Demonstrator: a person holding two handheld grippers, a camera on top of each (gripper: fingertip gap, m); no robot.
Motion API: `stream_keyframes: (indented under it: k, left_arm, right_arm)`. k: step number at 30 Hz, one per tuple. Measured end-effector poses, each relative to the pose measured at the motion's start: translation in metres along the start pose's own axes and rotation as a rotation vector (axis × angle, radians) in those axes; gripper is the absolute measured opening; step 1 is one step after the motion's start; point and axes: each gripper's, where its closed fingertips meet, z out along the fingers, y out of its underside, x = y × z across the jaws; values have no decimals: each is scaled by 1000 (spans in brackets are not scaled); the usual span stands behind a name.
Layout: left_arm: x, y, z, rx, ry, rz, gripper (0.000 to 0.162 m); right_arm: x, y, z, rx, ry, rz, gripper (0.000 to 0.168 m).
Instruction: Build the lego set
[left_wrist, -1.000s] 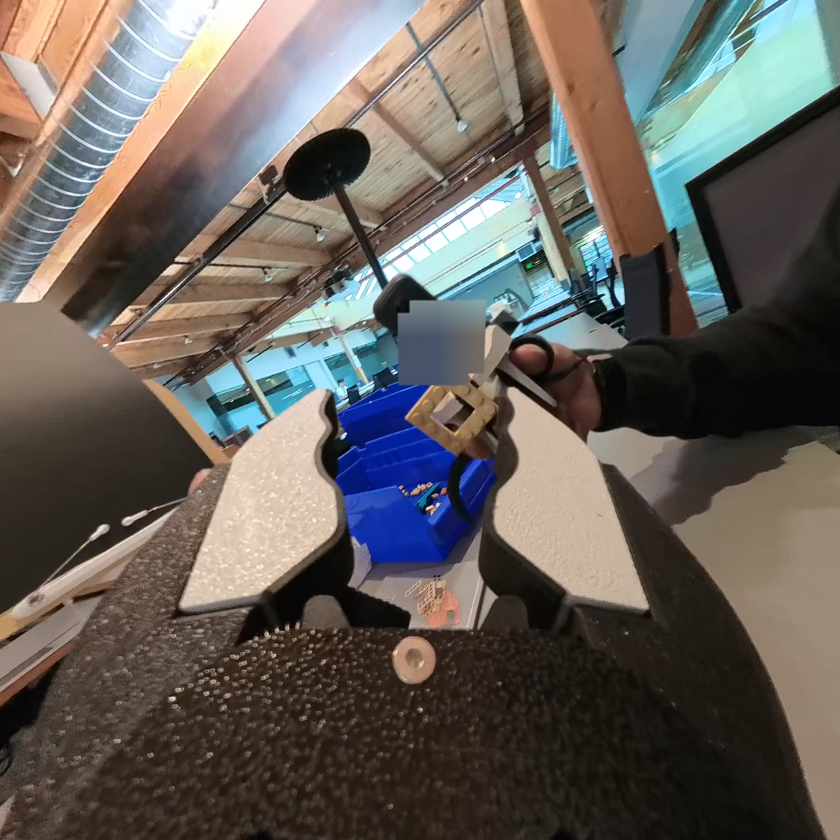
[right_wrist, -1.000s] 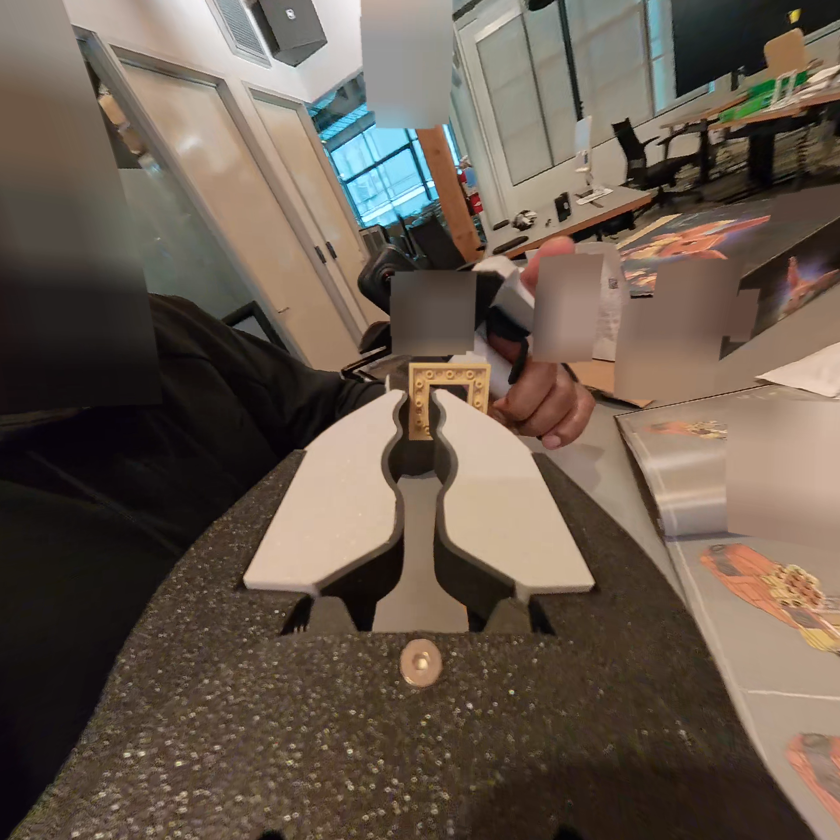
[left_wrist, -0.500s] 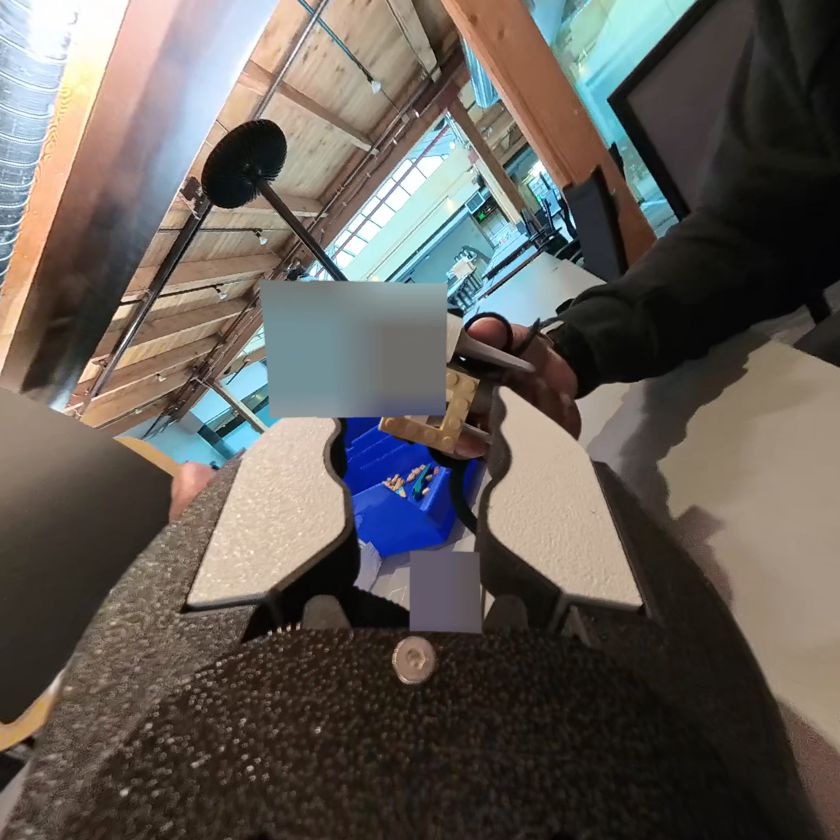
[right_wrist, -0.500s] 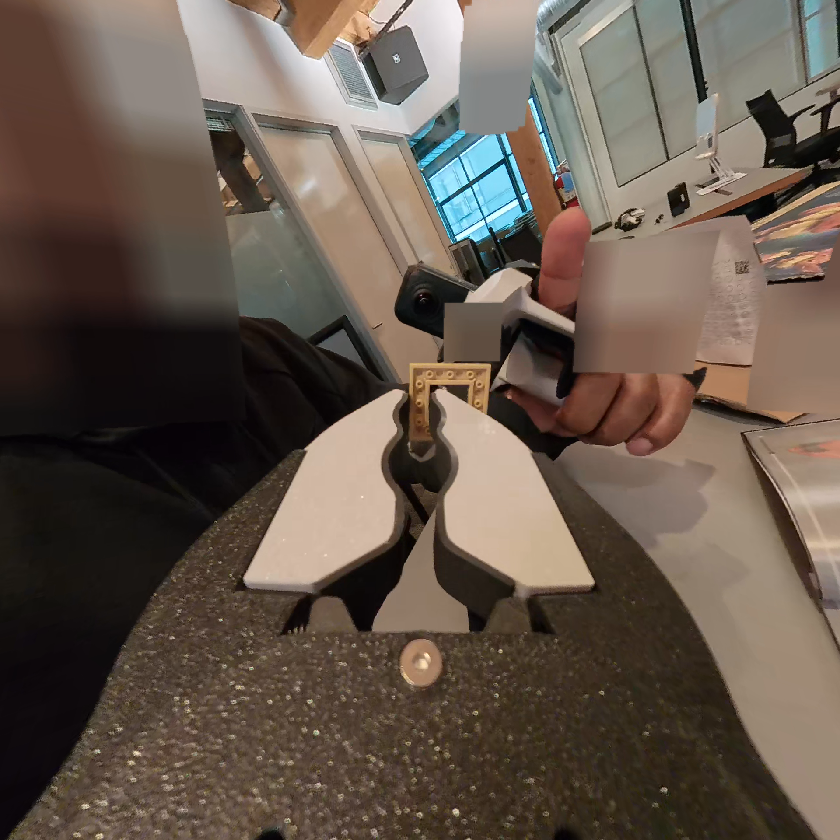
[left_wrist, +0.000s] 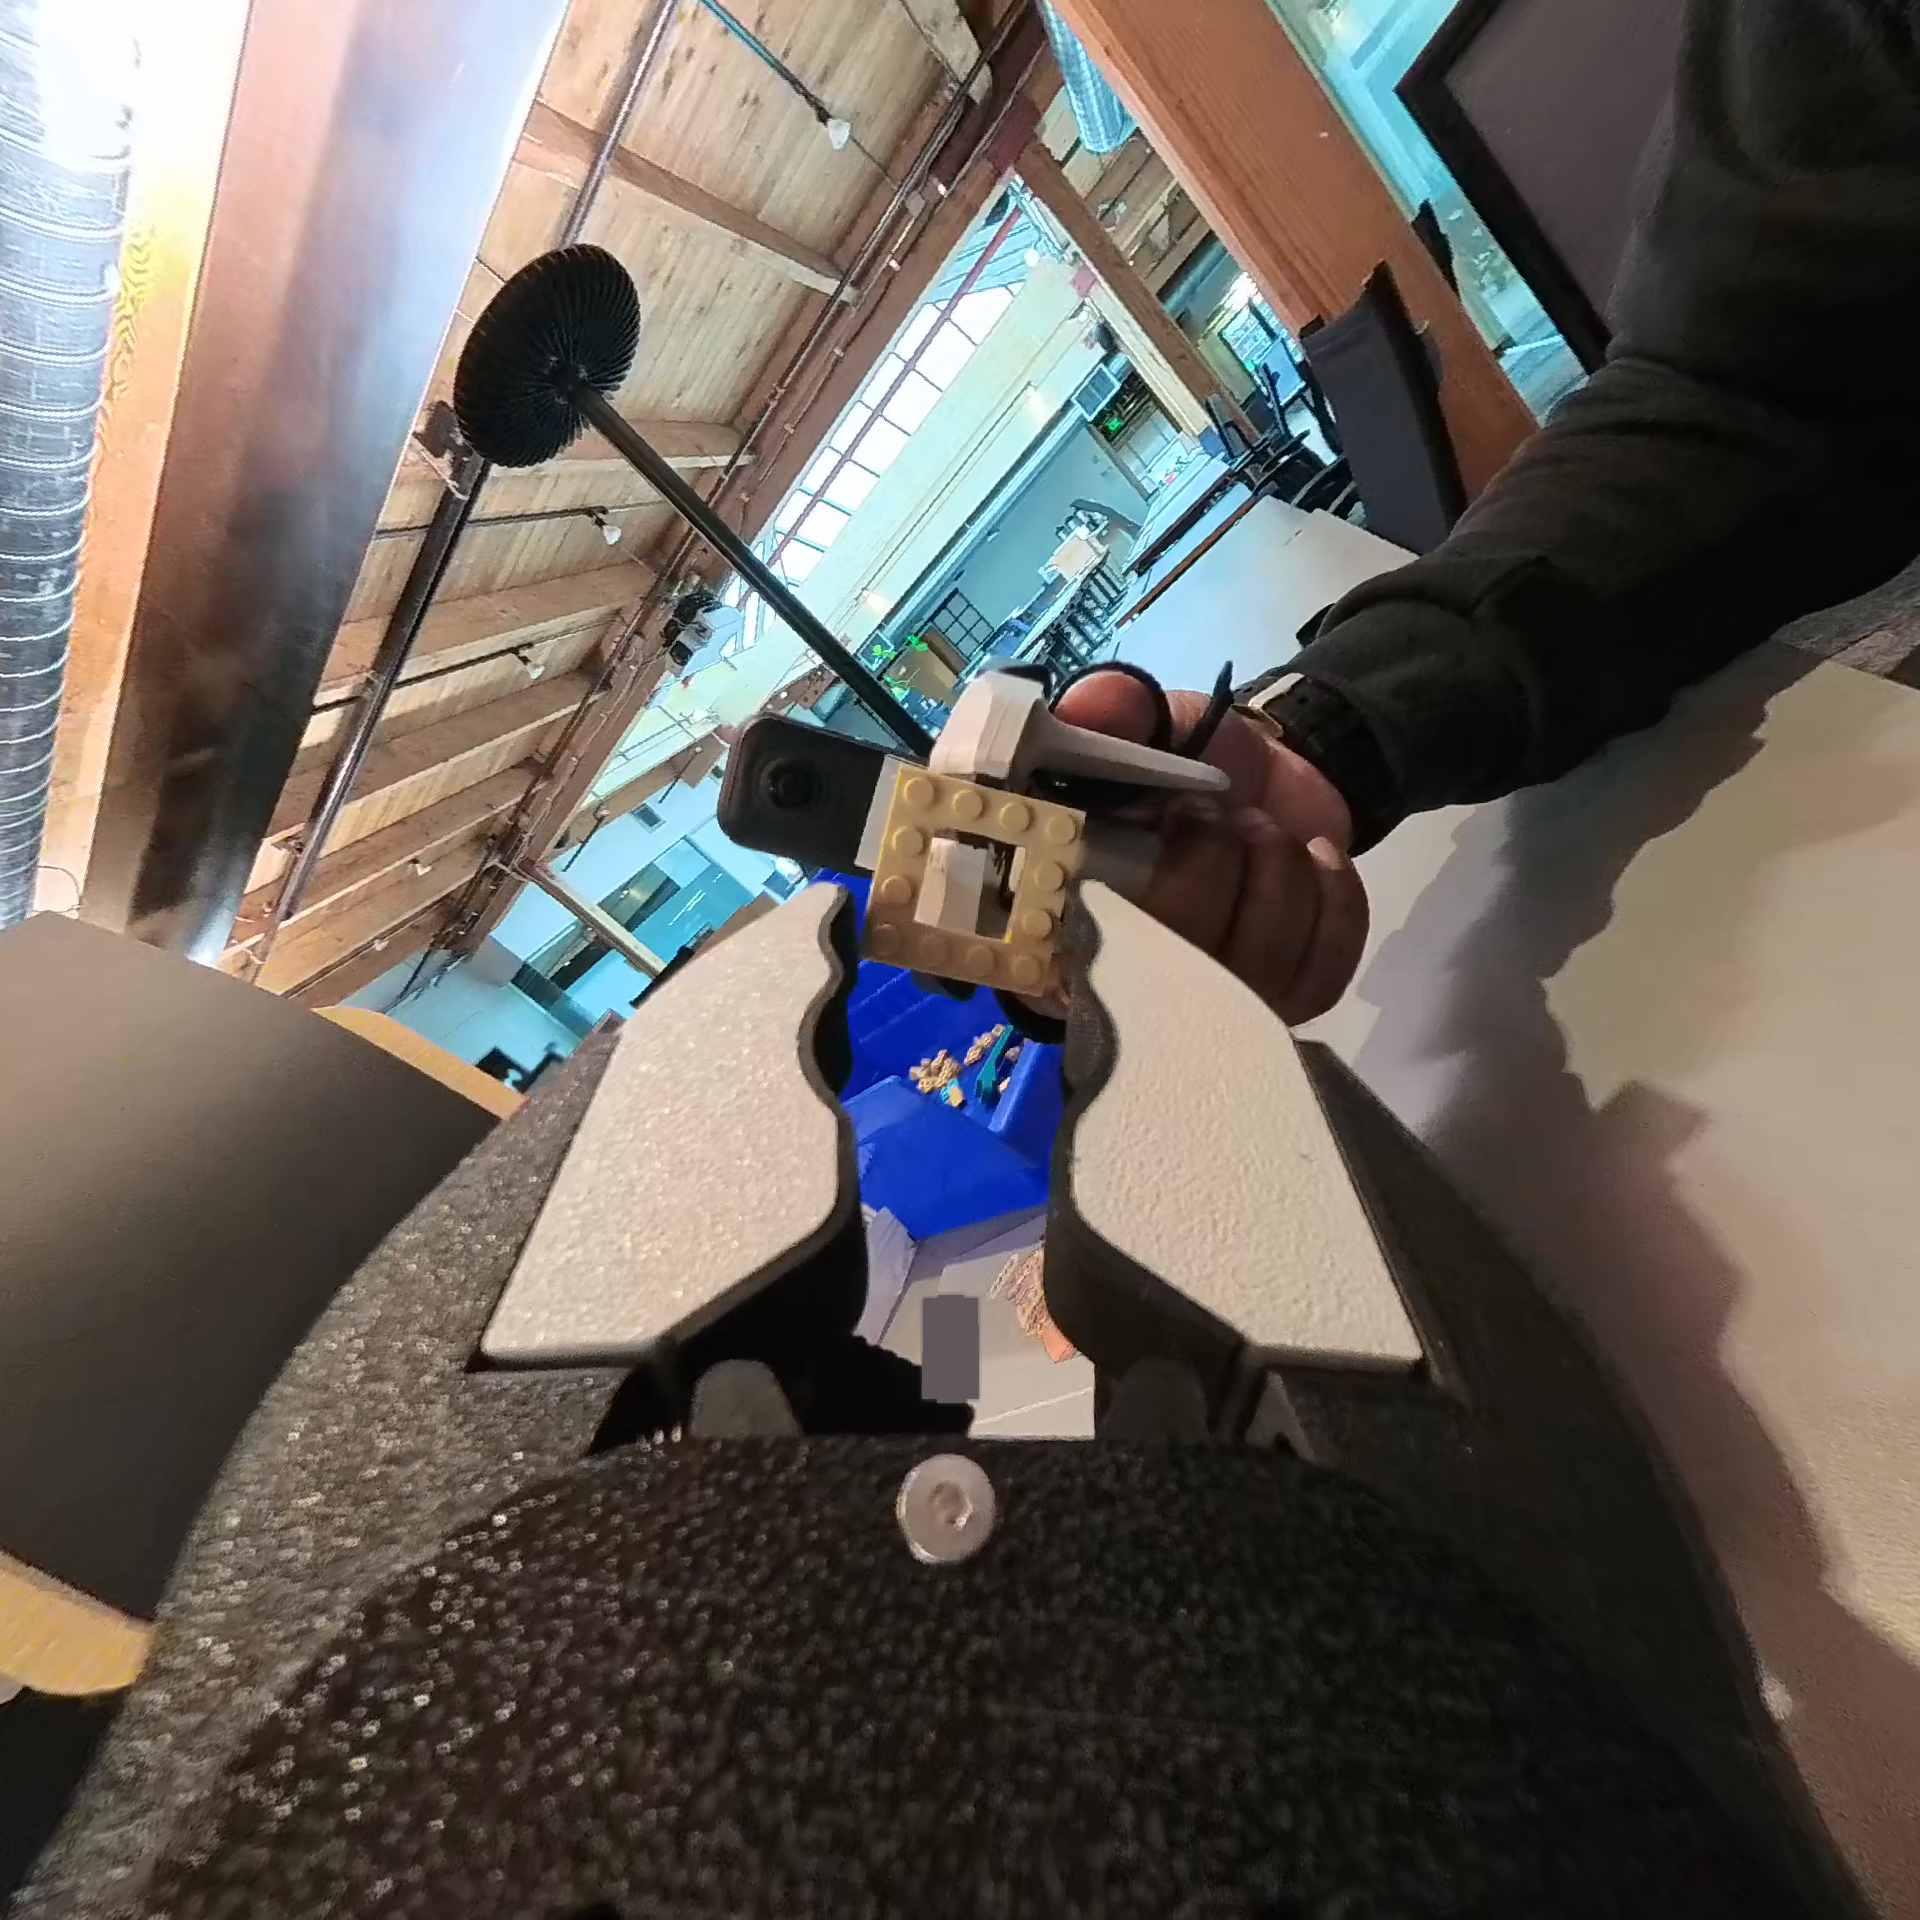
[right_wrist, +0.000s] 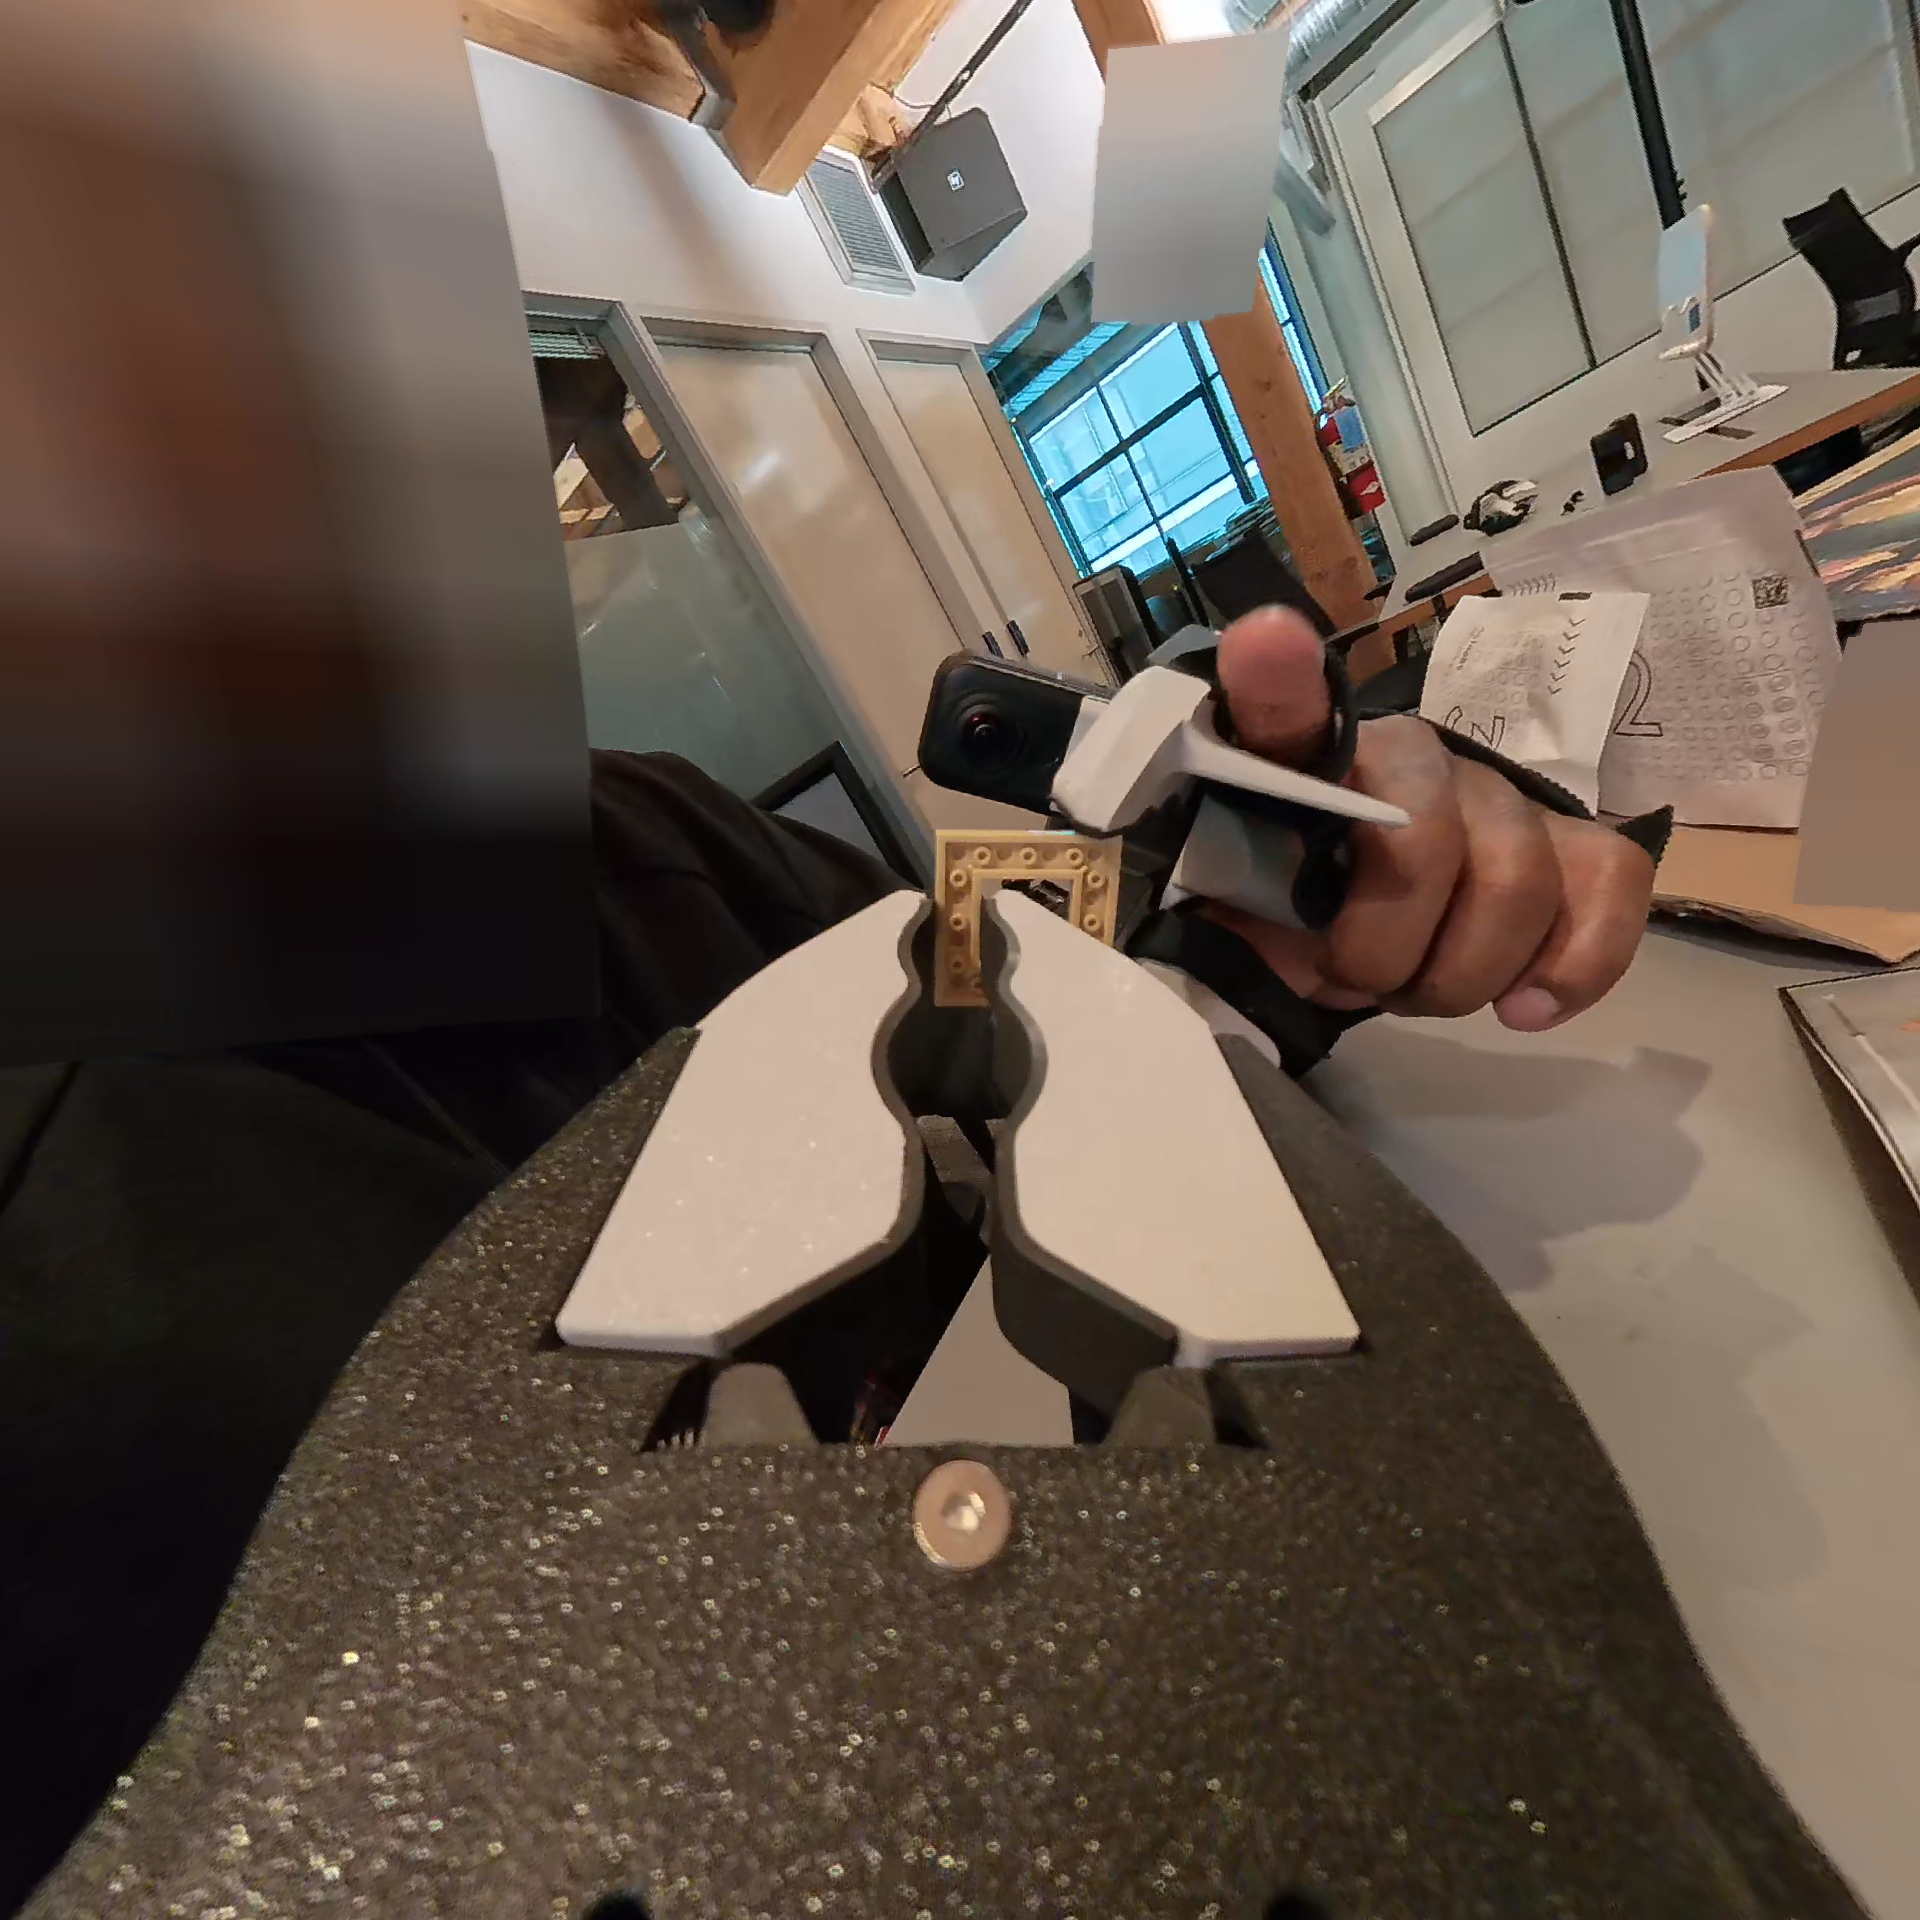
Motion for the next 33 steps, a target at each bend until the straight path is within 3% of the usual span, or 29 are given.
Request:
stream_keyframes:
  k: [10,16,23,27,33]
  left_arm:
    - [3,9,0,-76,35,-59,36]
    - [-4,11,0,-111,30,-161,36]
    - [7,46,3,-405,116,-385,36]
    - [25,63,4,-531,177,-617,36]
    - [39,71,7,-627,192,-753,36]
  right_arm:
    - [8,1,-6,-7,69,-48,12]
    - [16,1,-19,-89,253,-209,24]
    - [26,25,-65,-400,571,-571,32]
    - [49,59,-91,-582,668,-588,38]
    - [59,71,-89,-515,651,-571,41]
